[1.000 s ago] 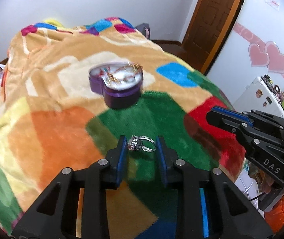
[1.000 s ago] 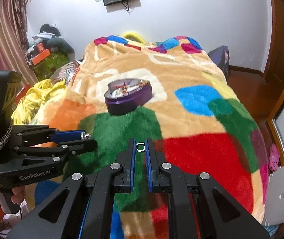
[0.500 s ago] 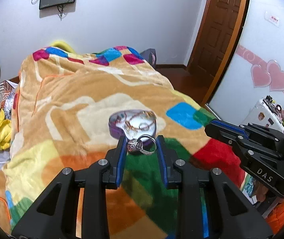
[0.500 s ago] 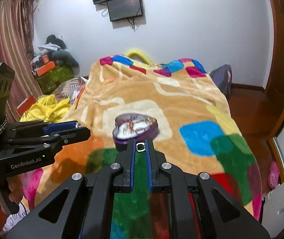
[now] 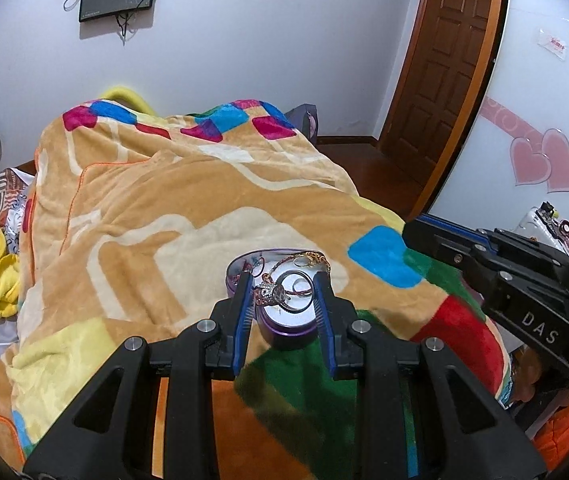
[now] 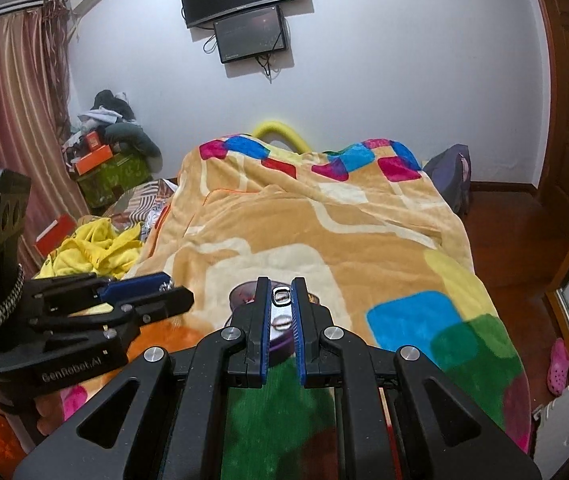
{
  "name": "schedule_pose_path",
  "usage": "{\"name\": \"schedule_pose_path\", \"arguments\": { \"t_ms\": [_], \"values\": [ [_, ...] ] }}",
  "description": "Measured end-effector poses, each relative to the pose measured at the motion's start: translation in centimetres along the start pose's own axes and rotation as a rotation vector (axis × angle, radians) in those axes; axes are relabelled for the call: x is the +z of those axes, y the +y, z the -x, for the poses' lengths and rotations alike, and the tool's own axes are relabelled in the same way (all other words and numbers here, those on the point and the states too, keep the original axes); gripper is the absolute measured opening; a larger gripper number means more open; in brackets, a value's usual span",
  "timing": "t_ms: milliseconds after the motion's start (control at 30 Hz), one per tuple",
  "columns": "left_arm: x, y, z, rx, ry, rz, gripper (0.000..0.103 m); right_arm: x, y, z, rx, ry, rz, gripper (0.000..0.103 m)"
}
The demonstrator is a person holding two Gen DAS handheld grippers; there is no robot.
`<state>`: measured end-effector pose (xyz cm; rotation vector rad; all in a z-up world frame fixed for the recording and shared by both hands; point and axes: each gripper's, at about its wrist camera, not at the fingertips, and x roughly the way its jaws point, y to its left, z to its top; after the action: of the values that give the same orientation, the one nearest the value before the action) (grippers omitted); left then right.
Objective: Organize jewelry
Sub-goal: 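Carry both silver rings over the purple heart tin, then lower the silver rings into the tin and open both grippers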
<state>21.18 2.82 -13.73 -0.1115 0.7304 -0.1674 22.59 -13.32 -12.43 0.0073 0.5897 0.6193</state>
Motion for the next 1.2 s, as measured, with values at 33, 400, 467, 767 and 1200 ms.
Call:
{"name": "schedule_pose_path", "arguments": {
  "t_ms": [33,400,467,767,1200],
  "values": [
    [0.0,0.1,-0.3,-0.001,0.003,0.001,0.029,0.1,-0.1,-0.3,0.002,0.004,-0.002,0.009],
    [0.4,0.9,-4.6,-0.038,0.082,0.017,0.029,-0.4,-1.9,-4.0,0.017,0.085,-0.036,0.009],
    [0.4,0.9,-5.5,-0.046,0.101,0.016,0.029,-0.3,-2.2,-4.5,0.022,0.095,-0.039,0.009],
    [0.5,0.7,-7.4,-0.059,0.141,0.001,0.029,0.0,-2.7,-5.7,0.030,0.116,-0.027,0.009],
    [1.0,2.5,-5.4,0.024,0.087,0.025,0.029,-0.5,-1.3,-7.5,0.062,0.179,0.015,0.009]
  ]
}}
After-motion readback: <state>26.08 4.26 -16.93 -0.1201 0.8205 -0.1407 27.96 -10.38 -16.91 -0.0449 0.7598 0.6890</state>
